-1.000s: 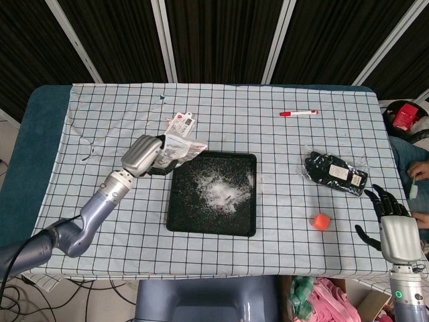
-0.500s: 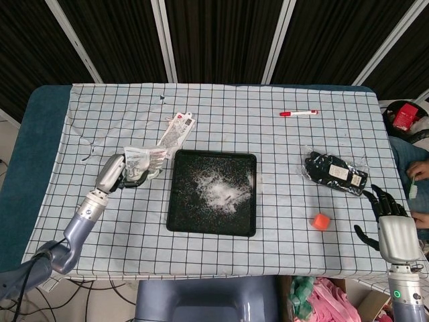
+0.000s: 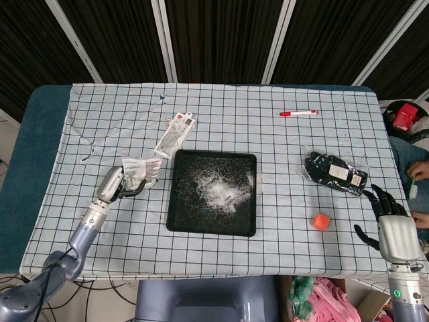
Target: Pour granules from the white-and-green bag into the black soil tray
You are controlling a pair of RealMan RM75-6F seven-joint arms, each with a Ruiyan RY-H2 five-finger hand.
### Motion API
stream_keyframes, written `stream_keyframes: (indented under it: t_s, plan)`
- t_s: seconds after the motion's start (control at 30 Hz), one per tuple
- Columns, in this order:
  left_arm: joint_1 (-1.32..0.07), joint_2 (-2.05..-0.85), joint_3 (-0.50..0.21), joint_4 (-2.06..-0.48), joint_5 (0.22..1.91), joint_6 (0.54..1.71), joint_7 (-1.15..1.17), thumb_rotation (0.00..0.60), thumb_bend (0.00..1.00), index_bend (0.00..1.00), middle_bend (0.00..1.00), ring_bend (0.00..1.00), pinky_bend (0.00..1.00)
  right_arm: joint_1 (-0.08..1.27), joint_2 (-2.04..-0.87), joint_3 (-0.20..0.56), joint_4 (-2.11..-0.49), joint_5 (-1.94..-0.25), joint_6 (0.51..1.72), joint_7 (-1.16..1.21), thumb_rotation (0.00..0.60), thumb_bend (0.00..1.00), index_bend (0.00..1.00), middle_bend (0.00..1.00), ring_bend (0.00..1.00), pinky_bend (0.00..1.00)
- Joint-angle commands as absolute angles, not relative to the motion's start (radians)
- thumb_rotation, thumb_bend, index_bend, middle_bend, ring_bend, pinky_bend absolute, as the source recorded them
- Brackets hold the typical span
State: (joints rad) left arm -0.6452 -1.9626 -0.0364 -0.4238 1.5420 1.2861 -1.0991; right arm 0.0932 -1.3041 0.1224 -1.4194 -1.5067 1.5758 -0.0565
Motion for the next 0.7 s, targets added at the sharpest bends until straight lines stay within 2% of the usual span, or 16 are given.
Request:
stream_keyframes:
  t_s: [0.03, 0.53, 0.7]
  plan:
    - [-0.650, -2.019, -0.029, -0.355, 1.550, 1.275, -1.108, 0.600, 0.74, 0.51, 0.52, 0.43, 0.57, 0.093, -1.303, 0.123, -1.419, -1.507, 1.577, -0.055, 0.600, 0.17, 0.20, 0.11, 0.16, 0.33]
    - [-0.698, -2.139, -0.056, -0.211, 1.522, 1.200, -1.123, 0.600, 0.73, 0.50, 0.51, 0.42, 0.57, 0.095, -1.303, 0.127, -1.407, -1.502, 1.573, -0.032, 0.600, 0.17, 0.20, 0.11, 0.16, 0.33]
    - [-0.692, -2.147, -0.038, -0.191, 1.534, 1.186, -1.110, 0.600, 0.66, 0.47, 0.49, 0.39, 0.55, 0.095, -1.301, 0.128, -1.408, -1.504, 1.577, -0.029, 0.600, 0.17, 0.20, 0.11, 0.16, 0.33]
